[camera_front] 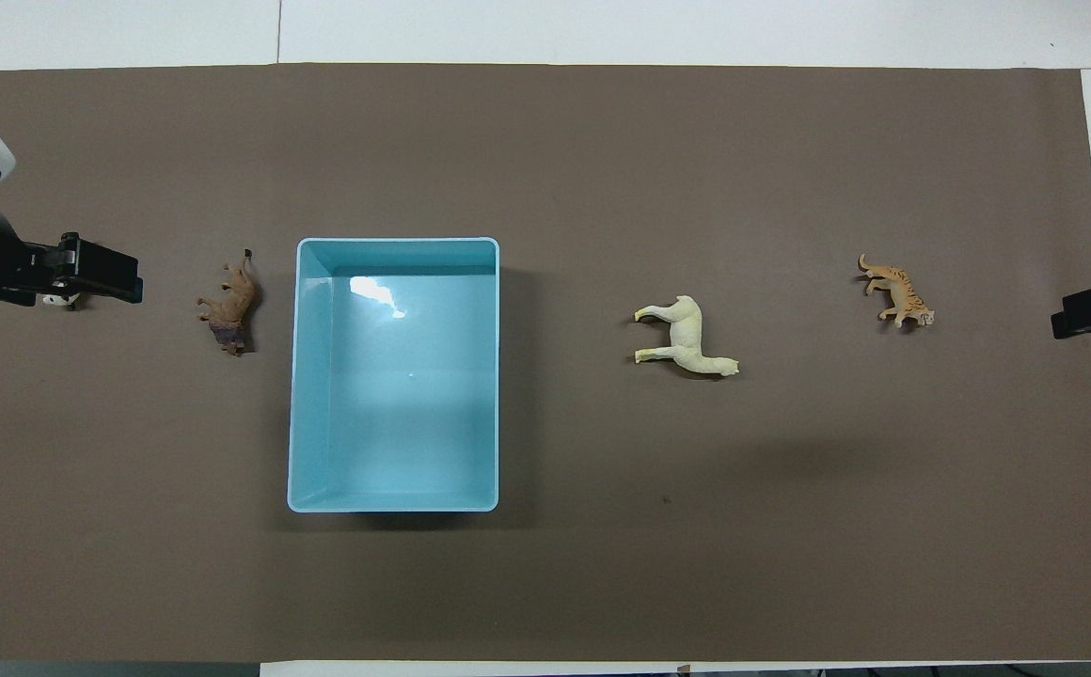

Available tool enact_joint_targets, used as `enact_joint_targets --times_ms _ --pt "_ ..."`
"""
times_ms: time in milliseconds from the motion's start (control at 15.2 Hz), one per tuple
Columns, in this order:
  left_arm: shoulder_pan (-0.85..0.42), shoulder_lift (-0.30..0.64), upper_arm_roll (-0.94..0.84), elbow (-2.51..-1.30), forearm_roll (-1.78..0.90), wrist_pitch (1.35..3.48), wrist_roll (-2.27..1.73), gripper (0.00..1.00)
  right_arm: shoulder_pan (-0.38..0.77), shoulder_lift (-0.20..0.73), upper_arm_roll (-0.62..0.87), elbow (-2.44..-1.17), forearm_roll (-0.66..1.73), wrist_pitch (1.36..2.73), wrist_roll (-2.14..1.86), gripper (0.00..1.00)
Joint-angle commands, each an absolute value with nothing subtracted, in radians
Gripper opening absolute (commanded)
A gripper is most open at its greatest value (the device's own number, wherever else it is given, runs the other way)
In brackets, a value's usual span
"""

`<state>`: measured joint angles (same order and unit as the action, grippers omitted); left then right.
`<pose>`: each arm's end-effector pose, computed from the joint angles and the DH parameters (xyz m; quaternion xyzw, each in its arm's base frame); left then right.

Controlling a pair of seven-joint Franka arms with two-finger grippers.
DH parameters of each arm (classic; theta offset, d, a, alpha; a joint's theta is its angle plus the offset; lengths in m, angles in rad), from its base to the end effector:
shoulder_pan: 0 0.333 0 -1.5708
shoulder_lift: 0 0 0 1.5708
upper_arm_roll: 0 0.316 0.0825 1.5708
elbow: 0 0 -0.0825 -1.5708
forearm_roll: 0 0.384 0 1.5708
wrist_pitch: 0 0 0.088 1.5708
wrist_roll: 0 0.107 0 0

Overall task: Put all toys into storage box
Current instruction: 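Grasp the brown horse with the left gripper while the right gripper grasps the tan dog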

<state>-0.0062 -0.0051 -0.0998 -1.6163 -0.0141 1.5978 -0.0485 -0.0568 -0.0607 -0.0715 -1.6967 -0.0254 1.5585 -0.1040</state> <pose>0.5512 -0.0603 0.6082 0.9995 -0.0285 -0.0072 0.0062 0.5264 -0.0718 0.5972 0.9991 -0.0117 -0.0398 0.0060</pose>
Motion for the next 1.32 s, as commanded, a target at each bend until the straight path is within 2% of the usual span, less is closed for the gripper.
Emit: enact_joint_targets --times_ms 0,593,857,1055,1253 --pt "0.0 -0.031 -0.101 -1.641 -0.003 1.603 -0.046 1.0 -0.066 -0.069 -0.061 -1.694 -0.032 1.534 -0.089 1.0" --pt "-0.005 -0.035 -0.1 -1.646 -0.003 1.591 -0.051 1.0 -0.063 -0.074 -0.066 -1.698 -0.032 1.528 -0.11 1.0" --pt "0.032 -0.069 -0.095 -1.762 -0.003 1.791 -0.049 1.0 -0.054 -0.055 -0.063 -1.794 -0.032 1.696 -0.164 1.0" --pt "0.06 -0.068 -0.094 -1.857 -0.003 1.969 -0.057 1.0 -0.054 0.036 -0.063 -1.824 -0.031 1.817 -0.251 1.0" --pt "0.098 -0.037 -0.095 -1.954 -0.003 2.022 -0.014 1.0 -0.049 0.119 -0.063 -1.832 -0.031 1.945 -0.293 1.0"
